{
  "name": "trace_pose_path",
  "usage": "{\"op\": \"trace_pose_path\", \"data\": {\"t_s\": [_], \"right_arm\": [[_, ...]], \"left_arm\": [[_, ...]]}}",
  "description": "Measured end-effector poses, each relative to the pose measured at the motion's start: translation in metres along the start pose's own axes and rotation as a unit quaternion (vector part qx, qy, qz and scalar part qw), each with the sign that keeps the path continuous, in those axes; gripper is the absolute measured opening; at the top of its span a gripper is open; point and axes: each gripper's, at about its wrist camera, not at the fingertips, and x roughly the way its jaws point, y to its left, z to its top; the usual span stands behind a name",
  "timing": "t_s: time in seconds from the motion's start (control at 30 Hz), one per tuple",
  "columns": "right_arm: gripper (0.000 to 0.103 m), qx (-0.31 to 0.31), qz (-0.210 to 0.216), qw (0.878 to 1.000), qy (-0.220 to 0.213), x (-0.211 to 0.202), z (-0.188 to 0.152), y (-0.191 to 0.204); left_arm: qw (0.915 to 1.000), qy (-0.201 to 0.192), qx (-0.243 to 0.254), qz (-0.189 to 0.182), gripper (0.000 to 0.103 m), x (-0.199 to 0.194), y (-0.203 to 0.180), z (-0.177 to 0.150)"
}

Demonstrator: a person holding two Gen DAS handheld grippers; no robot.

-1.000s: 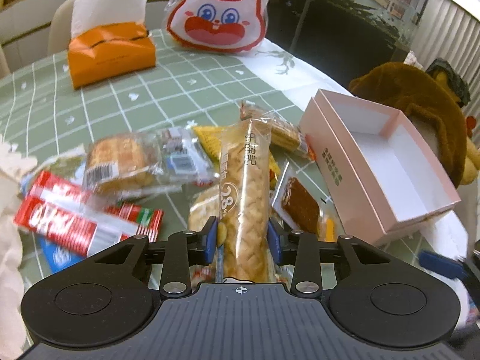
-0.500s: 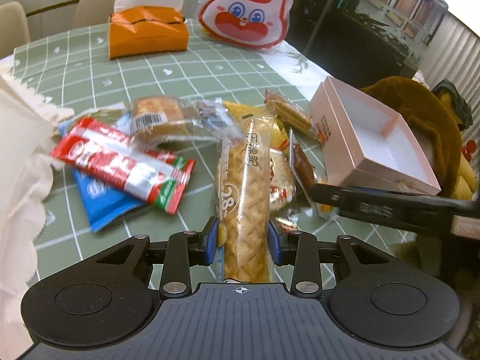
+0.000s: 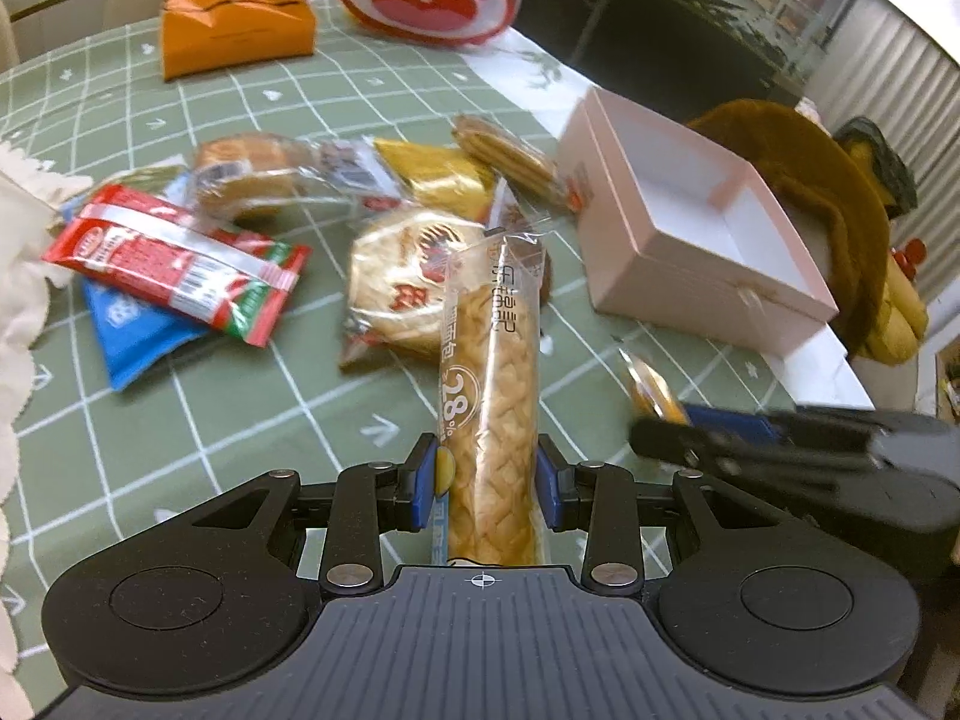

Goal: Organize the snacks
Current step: 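Grasp the wafer stick bag with the left tool while the right grasps the orange candy, then lower the wafer stick into the pink box while the right tool drops the candy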

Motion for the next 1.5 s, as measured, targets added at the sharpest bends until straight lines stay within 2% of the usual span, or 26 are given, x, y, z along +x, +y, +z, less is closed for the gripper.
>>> {"op": "trace_pose_path", "data": {"t_s": [0.3,0.43,0.5,0.6,0.7,0.8,0.87,1.0,1.17,1.2,1.27,1.3,1.37,1.43,1.5], "right_arm": [[0.026,0.017,-0.031,0.999,-0.013,-0.051,-0.040,-0.027],[0.026,0.032,-0.047,0.998,-0.035,-0.079,-0.048,-0.043],[0.026,0.040,-0.057,0.996,-0.058,-0.098,-0.043,-0.050],[0.026,0.040,-0.069,0.991,-0.107,-0.132,-0.020,-0.060],[0.026,0.034,-0.093,0.981,-0.164,-0.168,0.020,-0.071],[0.026,0.033,-0.106,0.973,-0.203,-0.193,0.062,-0.084],[0.026,0.032,-0.122,0.967,-0.220,-0.203,0.087,-0.091],[0.026,0.035,-0.140,0.961,-0.237,-0.211,0.114,-0.105],[0.026,0.058,-0.153,0.963,-0.213,-0.185,0.128,-0.123],[0.026,0.063,-0.156,0.965,-0.202,-0.174,0.129,-0.127],[0.026,0.078,-0.164,0.968,-0.173,-0.151,0.132,-0.133],[0.026,0.083,-0.167,0.970,-0.156,-0.140,0.133,-0.138],[0.026,0.081,-0.171,0.973,-0.135,-0.122,0.135,-0.144],[0.026,0.071,-0.173,0.975,-0.116,-0.102,0.130,-0.144],[0.026,0.074,-0.158,0.980,-0.095,-0.078,0.127,-0.146]], "left_arm": [[0.9990,0.012,0.036,-0.025,0.038,-0.007,-0.033,-0.016],[0.9972,0.016,0.051,-0.053,0.038,-0.016,-0.059,-0.021],[0.9958,0.002,0.057,-0.071,0.038,-0.027,-0.074,-0.013],[0.9901,-0.045,0.080,-0.106,0.038,-0.057,-0.100,0.021],[0.9806,-0.096,0.109,-0.131,0.038,-0.084,-0.128,0.068],[0.9734,-0.130,0.113,-0.151,0.038,-0.095,-0.149,0.116],[0.9738,-0.132,0.114,-0.145,0.038,-0.087,-0.161,0.148],[0.9816,-0.102,0.066,-0.147,0.038,-0.044,-0.159,0.177],[0.9871,-0.045,0.024,-0.152,0.038,0.048,-0.146,0.177],[0.9872,-0.032,0.010,-0.156,0.040,0.068,-0.144,0.174],[0.9865,0.020,-0.007,-0.162,0.041,0.117,-0.142,0.170],[0.9849,0.027,-0.016,-0.170,0.041,0.129,-0.138,0.169],[0.9819,0.012,-0.029,-0.187,0.041,0.127,-0.126,0.168],[0.9790,-0.004,-0.030,-0.201,0.041,0.109,-0.110,0.167],[0.9801,-0.019,-0.022,-0.197,0.041,0.084,-0.095,0.158]]}}
